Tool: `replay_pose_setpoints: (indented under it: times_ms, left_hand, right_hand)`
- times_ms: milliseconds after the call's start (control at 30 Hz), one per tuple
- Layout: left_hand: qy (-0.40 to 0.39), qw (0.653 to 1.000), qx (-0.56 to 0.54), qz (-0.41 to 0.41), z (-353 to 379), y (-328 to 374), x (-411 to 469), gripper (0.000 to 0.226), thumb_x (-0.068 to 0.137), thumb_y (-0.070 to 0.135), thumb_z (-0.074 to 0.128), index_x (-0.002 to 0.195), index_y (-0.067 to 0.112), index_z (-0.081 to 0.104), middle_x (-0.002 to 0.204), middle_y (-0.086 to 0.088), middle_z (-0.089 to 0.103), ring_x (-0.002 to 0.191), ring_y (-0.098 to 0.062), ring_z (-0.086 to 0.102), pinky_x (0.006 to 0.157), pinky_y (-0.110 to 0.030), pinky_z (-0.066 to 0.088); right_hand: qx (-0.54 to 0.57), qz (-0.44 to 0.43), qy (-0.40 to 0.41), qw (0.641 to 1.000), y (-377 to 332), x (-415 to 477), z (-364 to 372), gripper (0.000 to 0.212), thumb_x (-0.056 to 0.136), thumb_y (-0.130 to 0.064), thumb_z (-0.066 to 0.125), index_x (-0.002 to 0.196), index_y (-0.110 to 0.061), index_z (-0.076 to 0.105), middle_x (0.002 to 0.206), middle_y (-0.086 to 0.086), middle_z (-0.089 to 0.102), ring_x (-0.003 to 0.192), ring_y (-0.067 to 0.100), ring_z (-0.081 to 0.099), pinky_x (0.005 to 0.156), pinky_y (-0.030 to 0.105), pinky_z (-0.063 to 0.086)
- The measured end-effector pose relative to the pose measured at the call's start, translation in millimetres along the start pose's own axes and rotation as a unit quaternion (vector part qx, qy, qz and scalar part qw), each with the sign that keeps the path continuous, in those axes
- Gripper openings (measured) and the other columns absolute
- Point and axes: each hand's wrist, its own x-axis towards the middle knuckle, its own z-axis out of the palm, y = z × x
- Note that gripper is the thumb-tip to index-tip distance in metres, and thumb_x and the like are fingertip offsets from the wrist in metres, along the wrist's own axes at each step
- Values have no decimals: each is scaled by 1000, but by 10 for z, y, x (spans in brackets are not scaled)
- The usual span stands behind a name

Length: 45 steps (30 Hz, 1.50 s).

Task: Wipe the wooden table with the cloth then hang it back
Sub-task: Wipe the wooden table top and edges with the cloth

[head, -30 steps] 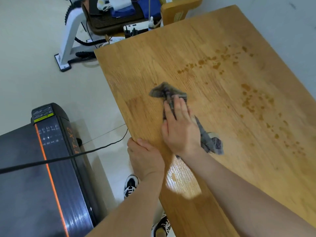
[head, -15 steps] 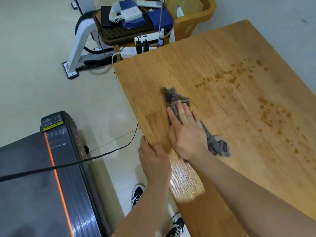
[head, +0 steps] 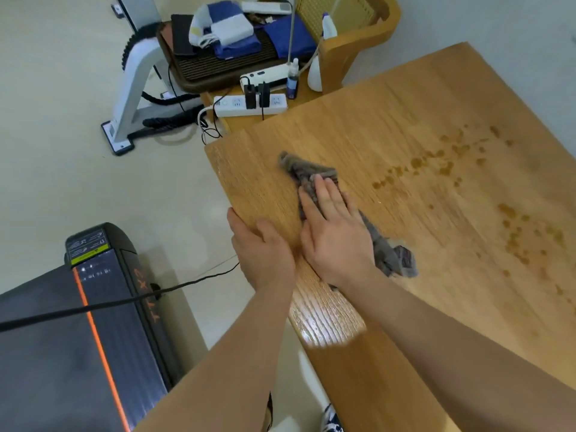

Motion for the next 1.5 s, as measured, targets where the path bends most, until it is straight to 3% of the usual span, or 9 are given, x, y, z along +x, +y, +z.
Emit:
replay_pose_setpoints:
  times_ms: [167,467,567,700,867,1133,1233,1367,1500]
  left_hand:
    - [-4,999,47,7,45,34,-10,51,100,33,29,150,27,18,133,-10,49,111,-29,53,85,-33,38]
    - [-3,997,79,-7,33,37,3,52,100,36,27,150,30,14,139,-9,46,114,-32,52,92,-42,41]
    - [2,997,73,-1,34,13,19,52,99,35,27,150,30,15,134,-11,49,108,-32,54,86,-40,43]
    - [4,997,74,-12,63,-1,17,53,100,34,28,151,28,15,132,-16,50,109,-36,52,84,-38,39]
    - [-3,997,82,-14,60,6,-16,53,101,35,26,151,27,13,131,-17,48,108,-38,53,84,-40,40]
    - [2,998,62,-19,49,33,-21,49,100,32,31,148,30,21,133,-13,50,109,-31,53,78,-31,33]
    - [5,998,60,-15,38,14,-2,49,99,33,29,148,31,20,132,-11,52,106,-30,54,79,-33,37]
    - [14,996,85,-8,70,38,9,48,100,34,28,147,30,21,129,-10,54,107,-33,55,85,-40,42]
    - [12,996,83,1,59,0,16,46,97,37,29,143,31,24,124,-9,57,107,-33,57,91,-47,46]
  right_hand:
    - [-1,-125,-29,992,302,-652,-47,51,95,-27,39,142,-12,49,155,14,32,146,28,27,119,46,18]
    - [30,81,11,996,-162,384,15,60,93,-33,26,149,-12,35,158,22,21,147,36,17,119,46,6]
    - [32,54,-6,998,-290,377,29,61,97,-38,15,151,-15,30,160,19,16,149,32,11,121,44,3]
    - [35,-1,-4,999,-105,-344,21,50,99,-30,35,146,-14,43,158,15,27,147,29,22,120,46,14]
    - [0,16,-28,999,76,-1217,4,54,94,-28,39,147,-14,42,159,13,24,148,26,21,117,46,19]
    - [41,-104,-41,993,53,-242,-8,53,92,-30,34,142,-23,49,154,7,38,144,25,30,117,48,22]
    - [52,-82,-33,995,-72,261,-37,55,92,-31,27,141,-21,51,151,9,42,143,25,34,115,52,26]
    - [56,-57,-19,997,-136,266,-25,60,100,-38,11,145,-17,44,156,13,33,146,27,28,119,49,15]
    - [65,-95,-28,993,-67,-410,-12,59,94,-33,33,152,-19,29,158,12,29,147,27,23,118,44,13]
